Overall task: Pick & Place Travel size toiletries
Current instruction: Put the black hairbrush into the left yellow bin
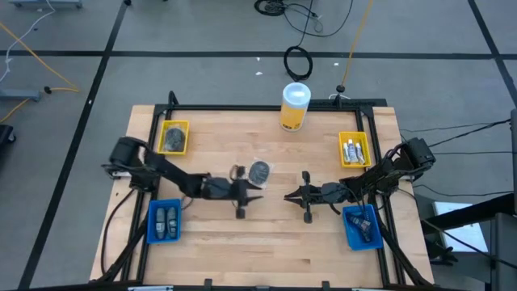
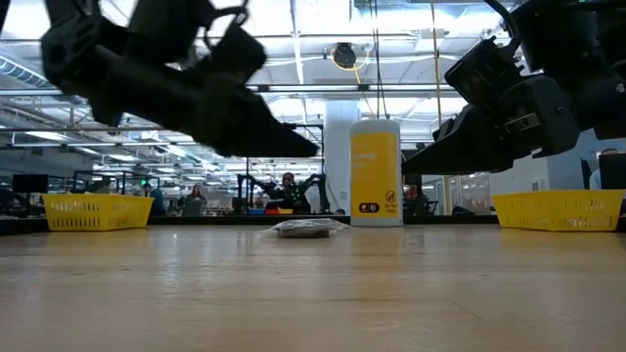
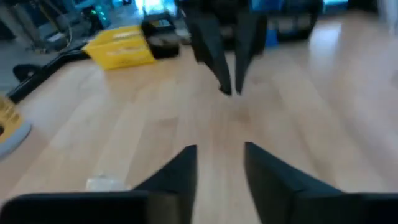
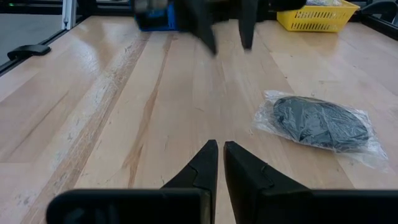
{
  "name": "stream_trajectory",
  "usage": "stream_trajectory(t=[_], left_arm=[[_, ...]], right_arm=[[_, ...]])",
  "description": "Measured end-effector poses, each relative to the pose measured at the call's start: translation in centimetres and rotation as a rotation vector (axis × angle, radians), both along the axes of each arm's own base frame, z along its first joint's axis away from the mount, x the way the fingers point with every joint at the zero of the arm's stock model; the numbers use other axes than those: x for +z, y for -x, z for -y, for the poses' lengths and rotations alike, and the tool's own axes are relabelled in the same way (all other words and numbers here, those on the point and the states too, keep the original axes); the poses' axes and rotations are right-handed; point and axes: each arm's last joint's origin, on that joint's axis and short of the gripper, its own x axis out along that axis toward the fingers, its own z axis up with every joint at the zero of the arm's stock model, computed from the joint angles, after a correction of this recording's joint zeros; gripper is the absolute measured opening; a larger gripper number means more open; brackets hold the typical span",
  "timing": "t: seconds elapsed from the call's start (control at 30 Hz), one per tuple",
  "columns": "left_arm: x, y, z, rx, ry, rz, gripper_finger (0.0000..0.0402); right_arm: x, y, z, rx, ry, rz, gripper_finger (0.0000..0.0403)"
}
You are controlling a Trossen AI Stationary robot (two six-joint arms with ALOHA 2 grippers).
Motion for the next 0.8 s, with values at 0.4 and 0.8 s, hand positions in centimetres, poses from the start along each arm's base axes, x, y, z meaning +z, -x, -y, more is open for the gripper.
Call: stream_trajectory(t=[0.4, 0.8], left_arm=[[-2.8, -6.3, 1.7, 0.332, -0.422, -0.491, 0.0276], [-3.5, -6.6, -0.6, 0.516, -0.474, -0.662, 0.0195]], right_arm=[[0.0, 0.0, 0.0, 0.0, 0.0, 0.0, 0.002], [0.0, 0.0, 0.0, 0.0, -0.003, -0.001, 0.002]])
